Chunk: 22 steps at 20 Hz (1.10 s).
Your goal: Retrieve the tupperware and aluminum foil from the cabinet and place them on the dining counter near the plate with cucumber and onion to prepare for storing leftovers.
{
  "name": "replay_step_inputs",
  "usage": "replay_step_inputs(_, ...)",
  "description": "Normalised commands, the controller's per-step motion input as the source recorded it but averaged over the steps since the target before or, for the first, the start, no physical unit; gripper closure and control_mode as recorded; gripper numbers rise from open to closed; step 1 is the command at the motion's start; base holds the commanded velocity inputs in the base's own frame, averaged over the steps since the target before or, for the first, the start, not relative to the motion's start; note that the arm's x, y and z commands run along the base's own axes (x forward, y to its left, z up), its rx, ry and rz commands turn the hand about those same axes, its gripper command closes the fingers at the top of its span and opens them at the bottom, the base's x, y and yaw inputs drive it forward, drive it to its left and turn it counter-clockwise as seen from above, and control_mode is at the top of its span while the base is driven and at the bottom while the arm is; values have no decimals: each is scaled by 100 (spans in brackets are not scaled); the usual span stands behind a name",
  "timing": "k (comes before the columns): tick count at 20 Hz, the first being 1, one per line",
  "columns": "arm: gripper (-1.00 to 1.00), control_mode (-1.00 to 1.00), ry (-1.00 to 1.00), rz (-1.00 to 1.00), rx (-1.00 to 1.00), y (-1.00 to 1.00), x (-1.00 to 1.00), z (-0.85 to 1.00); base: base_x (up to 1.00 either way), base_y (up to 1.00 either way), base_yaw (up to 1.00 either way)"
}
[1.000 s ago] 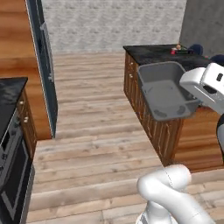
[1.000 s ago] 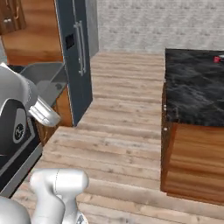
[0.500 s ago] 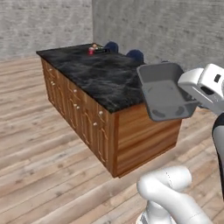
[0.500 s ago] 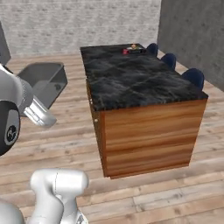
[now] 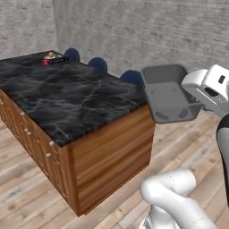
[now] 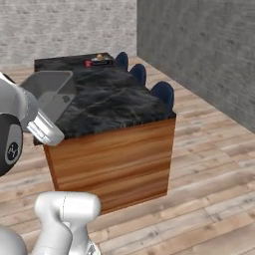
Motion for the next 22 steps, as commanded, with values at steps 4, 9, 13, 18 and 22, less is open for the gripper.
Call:
replay_step_inputs(4,100,100,0,0,0,0,0,0,100,-100,-20)
replay_step_inputs(9,100,100,0,0,0,0,0,0,100,-100,-20)
replay_step_inputs(13,100,100,0,0,0,0,0,0,100,-100,-20)
replay_step_inputs(18,100,100,0,0,0,0,0,0,100,-85,-20)
replay_step_inputs(22,100,100,0,0,0,0,0,0,100,-54,-17)
